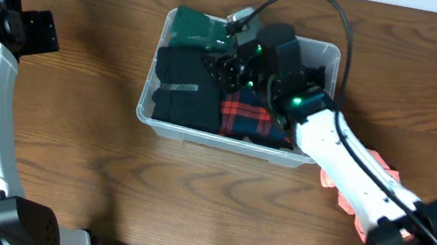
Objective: Pack container
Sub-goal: 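Press and tuck the garments inside the bin with the right gripper, then move the right gripper down to the pink T-shirt and grasp it, then lift the pink T-shirt and carry it over the bin, then lower the pink T-shirt into the bin's right side and release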
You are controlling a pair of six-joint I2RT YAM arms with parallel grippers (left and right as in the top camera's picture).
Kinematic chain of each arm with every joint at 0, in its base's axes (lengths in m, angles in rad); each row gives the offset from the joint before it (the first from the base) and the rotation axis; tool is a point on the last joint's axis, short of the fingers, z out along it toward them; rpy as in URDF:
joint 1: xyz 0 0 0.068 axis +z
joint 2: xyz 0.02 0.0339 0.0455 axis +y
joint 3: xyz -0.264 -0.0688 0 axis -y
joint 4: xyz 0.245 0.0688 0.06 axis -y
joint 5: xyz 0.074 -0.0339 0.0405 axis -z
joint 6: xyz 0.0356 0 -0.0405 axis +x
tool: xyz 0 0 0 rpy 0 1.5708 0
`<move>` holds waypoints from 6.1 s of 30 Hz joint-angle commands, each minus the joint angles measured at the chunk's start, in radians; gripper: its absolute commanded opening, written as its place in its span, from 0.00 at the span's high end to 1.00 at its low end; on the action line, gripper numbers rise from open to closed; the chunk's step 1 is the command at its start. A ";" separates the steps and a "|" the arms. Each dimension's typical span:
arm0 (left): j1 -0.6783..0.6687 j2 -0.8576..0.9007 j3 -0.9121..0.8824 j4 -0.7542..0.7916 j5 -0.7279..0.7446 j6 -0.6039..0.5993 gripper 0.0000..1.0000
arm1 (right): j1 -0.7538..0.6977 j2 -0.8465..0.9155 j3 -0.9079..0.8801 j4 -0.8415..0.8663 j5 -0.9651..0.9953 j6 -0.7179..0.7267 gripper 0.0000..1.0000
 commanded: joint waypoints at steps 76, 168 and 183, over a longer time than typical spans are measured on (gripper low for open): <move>0.002 0.003 -0.004 -0.002 -0.008 0.010 0.02 | -0.955 -0.288 -0.053 -1.252 0.339 0.421 0.01; 0.002 0.003 -0.004 -0.002 -0.008 0.010 0.02 | -0.304 -0.317 -0.061 -0.696 -0.190 0.071 0.99; 0.002 0.003 -0.004 -0.002 -0.008 0.010 0.02 | -0.304 -0.325 -0.200 -0.593 -0.144 0.088 0.39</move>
